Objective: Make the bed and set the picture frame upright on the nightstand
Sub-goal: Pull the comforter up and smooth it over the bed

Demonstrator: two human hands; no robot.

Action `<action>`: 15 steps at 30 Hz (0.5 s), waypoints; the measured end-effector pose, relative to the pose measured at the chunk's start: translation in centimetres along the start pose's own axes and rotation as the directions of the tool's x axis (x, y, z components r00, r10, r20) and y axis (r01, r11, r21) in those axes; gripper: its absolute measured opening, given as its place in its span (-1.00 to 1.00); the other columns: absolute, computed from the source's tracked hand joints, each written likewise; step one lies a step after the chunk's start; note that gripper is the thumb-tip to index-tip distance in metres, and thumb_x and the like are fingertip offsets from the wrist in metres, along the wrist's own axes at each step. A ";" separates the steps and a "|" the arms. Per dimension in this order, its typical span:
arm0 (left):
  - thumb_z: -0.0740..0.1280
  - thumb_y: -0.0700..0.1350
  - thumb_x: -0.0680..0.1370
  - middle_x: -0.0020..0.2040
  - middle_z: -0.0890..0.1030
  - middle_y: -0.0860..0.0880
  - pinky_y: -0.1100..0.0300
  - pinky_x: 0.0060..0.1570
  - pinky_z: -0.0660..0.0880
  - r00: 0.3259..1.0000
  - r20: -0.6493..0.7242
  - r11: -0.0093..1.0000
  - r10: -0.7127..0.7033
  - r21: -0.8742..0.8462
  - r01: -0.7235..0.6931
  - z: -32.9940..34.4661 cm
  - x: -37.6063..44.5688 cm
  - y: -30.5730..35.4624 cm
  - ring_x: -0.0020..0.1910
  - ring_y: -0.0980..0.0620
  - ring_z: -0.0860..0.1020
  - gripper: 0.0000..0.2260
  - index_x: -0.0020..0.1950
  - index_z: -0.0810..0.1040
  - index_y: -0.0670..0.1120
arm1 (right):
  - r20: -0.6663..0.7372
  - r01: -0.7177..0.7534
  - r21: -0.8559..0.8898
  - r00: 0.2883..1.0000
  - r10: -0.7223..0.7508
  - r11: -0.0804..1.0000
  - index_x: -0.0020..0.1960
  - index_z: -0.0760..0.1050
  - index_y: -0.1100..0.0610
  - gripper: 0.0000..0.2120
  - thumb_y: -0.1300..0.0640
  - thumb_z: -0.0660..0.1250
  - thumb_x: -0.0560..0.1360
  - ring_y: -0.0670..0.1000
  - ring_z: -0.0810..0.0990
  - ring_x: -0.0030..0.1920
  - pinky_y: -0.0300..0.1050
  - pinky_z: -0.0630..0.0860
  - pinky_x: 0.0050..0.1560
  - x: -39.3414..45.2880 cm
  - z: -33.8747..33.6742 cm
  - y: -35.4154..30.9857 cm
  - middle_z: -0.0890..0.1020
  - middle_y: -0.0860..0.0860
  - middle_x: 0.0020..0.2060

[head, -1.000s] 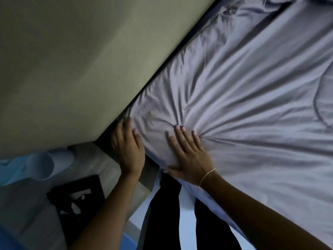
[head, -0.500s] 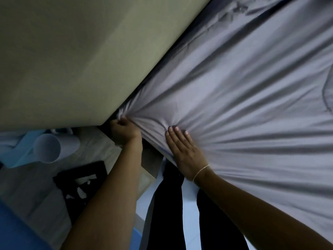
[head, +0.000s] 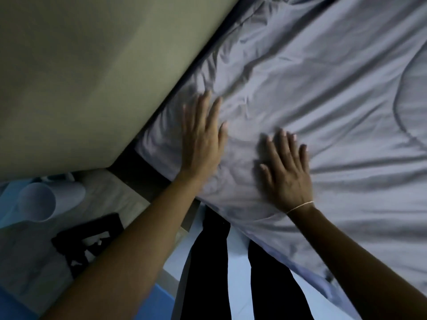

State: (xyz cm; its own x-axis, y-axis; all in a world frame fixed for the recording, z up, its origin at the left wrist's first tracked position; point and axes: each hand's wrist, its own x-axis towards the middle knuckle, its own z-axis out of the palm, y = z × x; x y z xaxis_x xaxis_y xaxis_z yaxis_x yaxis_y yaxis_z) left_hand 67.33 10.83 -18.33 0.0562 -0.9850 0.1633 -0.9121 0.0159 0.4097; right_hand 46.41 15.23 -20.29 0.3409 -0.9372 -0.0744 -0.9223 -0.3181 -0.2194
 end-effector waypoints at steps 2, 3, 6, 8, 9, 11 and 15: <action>0.09 0.10 0.62 0.49 0.27 -0.18 -0.17 0.44 0.10 0.987 0.138 0.978 0.085 0.179 -0.109 1.6 3.0 -0.9 0.48 -0.16 0.22 -0.50 0.49 0.26 -0.13 | 0.021 -0.032 -0.084 0.999 0.034 0.996 0.55 0.12 0.09 -0.45 -0.11 0.04 0.62 0.19 0.02 0.55 0.26 0.03 0.49 -0.2 0.6 0.3 0.12 0.16 0.53; 0.04 0.15 0.62 0.51 0.23 -0.15 -0.15 0.45 0.06 0.974 0.202 0.961 0.097 0.236 -0.145 2.3 4.2 -1.9 0.50 -0.12 0.18 -0.47 0.51 0.21 -0.11 | 0.031 -0.002 -0.114 1.000 0.005 0.994 0.55 0.11 0.08 -0.44 -0.11 0.05 0.62 0.21 0.03 0.54 0.27 0.03 0.49 -0.6 1.2 -0.1 0.12 0.16 0.54; -0.06 0.15 0.62 0.56 0.10 -0.07 -0.09 0.48 -0.06 0.941 0.324 0.939 0.095 0.284 -0.193 3.1 5.7 -5.2 0.54 -0.01 0.05 -0.46 0.56 0.06 -0.05 | 0.076 0.173 -0.092 0.983 -0.166 0.981 0.55 0.14 0.04 -0.44 -0.12 0.10 0.61 0.24 0.09 0.53 0.27 0.07 0.48 -2.5 2.9 -3.2 0.15 0.15 0.53; -0.09 0.11 0.64 0.57 0.07 -0.06 -0.08 0.48 -0.08 0.938 0.333 0.936 0.094 0.292 -0.197 3.0 5.6 -5.6 0.54 0.00 0.02 -0.49 0.56 0.03 -0.05 | 0.104 0.257 -0.063 0.963 -0.250 0.964 0.54 0.16 0.04 -0.46 -0.11 0.08 0.61 0.23 0.12 0.52 0.27 0.10 0.47 -3.5 3.5 -5.3 0.19 0.13 0.52; -0.09 0.08 0.64 0.57 0.06 -0.06 -0.09 0.49 -0.08 0.940 0.329 0.935 0.088 0.298 -0.191 3.2 5.5 -5.1 0.55 -0.01 0.01 -0.50 0.56 0.02 -0.05 | 0.117 0.273 -0.052 0.957 -0.266 0.961 0.54 0.16 0.04 -0.46 -0.12 0.08 0.61 0.21 0.12 0.52 0.26 0.11 0.47 -4.1 3.6 -5.7 0.20 0.12 0.52; -0.07 0.02 0.64 0.56 0.07 -0.09 -0.11 0.48 -0.09 0.957 0.290 0.936 0.026 0.329 -0.125 3.0 5.3 -4.4 0.55 -0.05 0.01 -0.51 0.56 0.02 -0.07 | 0.136 0.346 -0.018 0.931 -0.340 0.938 0.54 0.14 0.04 -0.45 -0.13 0.09 0.61 0.19 0.09 0.54 0.25 0.10 0.48 -4.9 3.8 -6.8 0.18 0.10 0.53; 0.04 -0.04 0.52 0.55 0.07 -0.18 -0.14 0.48 -0.11 0.954 0.283 0.916 0.098 0.350 -0.198 2.3 7.2 -0.5 0.53 -0.19 0.01 -0.40 0.55 0.03 -0.15 | 0.151 0.586 0.097 0.791 -0.593 0.805 0.55 0.10 0.01 -0.41 -0.08 0.16 0.58 0.14 0.04 0.55 0.20 0.03 0.51 -5.7 2.9 -5.7 0.13 0.09 0.54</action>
State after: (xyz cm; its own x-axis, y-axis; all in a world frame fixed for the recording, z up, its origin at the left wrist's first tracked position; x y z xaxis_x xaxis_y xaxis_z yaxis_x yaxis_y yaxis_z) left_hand 67.21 3.32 -19.40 -0.1512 -0.9868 -0.0583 -0.9883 0.1497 0.0286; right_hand 50.24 22.83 -21.48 0.8443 -0.5305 -0.0758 -0.5252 -0.7909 -0.3140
